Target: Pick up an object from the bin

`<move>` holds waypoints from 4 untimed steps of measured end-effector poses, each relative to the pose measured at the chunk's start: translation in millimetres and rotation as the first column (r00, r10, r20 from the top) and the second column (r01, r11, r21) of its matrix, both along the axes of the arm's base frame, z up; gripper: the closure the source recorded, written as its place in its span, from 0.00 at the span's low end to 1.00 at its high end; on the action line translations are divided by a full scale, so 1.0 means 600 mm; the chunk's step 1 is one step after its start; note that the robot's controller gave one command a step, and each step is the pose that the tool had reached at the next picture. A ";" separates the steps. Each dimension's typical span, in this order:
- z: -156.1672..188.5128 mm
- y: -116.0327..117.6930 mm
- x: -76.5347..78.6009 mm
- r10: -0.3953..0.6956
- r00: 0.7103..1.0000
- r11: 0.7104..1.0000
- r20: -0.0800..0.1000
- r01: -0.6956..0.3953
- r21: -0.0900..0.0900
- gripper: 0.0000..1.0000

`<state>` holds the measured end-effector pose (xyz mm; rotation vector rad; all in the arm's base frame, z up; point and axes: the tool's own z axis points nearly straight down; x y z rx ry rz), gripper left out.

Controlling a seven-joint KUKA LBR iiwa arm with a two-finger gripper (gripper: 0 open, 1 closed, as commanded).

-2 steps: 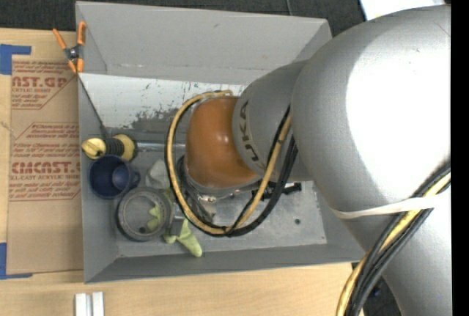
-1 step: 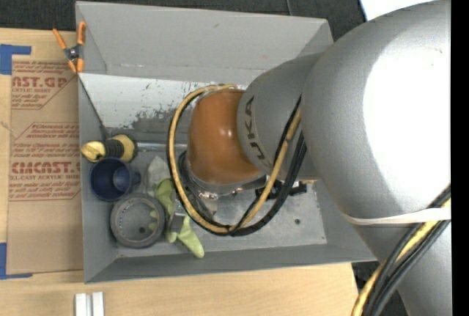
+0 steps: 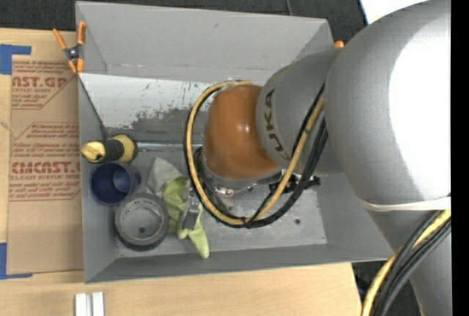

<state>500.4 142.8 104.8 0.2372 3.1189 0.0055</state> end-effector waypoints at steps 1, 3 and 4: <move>0.036 0.029 -0.006 -0.024 1.000 1.000 -0.001 0.024 0.001 1.00; 0.054 0.022 -0.003 -0.045 0.999 0.999 -0.001 0.045 0.001 1.00; 0.190 0.015 0.003 -0.032 0.999 0.999 -0.001 0.032 0.000 0.00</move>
Offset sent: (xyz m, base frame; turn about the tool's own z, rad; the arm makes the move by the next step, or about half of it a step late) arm 0.0003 -0.0040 0.0895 0.0256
